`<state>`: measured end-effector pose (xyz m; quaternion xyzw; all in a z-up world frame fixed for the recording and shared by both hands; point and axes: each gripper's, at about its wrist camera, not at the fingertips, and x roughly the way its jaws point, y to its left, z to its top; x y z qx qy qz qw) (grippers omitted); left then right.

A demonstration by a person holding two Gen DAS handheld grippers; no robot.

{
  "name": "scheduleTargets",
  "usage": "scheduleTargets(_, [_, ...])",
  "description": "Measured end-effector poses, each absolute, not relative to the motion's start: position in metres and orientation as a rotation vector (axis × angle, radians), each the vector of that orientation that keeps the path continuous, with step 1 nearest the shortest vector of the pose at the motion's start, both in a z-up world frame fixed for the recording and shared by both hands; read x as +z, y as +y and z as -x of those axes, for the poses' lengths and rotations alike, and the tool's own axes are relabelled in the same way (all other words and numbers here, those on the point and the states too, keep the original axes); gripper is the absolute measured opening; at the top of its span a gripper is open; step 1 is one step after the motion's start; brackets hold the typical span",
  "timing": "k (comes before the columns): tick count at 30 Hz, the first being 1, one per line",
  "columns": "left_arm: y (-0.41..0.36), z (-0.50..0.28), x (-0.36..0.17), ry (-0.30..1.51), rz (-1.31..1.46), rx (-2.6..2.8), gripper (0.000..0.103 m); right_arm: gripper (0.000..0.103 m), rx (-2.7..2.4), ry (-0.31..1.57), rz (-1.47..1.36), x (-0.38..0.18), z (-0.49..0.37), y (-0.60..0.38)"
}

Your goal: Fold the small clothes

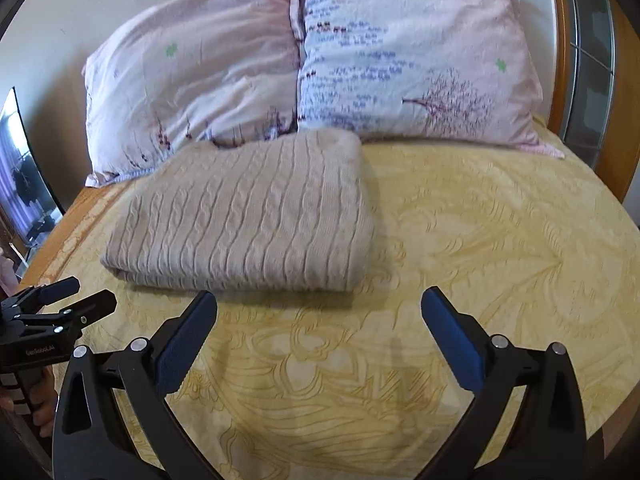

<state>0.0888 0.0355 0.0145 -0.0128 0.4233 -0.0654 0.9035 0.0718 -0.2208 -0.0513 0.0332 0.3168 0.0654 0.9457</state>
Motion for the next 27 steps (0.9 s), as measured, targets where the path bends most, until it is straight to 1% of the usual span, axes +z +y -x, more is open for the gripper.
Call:
scheduleTargets(7, [0.027,-0.09,0.001,0.92,-0.035,-0.106,0.101,0.102,0.093,0.709,-0.015,-0.068,-0.074,-0.208])
scheduleTargets(16, [0.024,-0.092,-0.007,0.97,-0.065,-0.09,0.101,0.102,0.068,0.753,0.003,-0.075,-0.08,-0.207])
scheduleTargets(27, [0.022,-0.096,-0.009,0.979,-0.062,-0.096,0.101,0.102,0.039,0.782,0.019,-0.08,-0.084,-0.203])
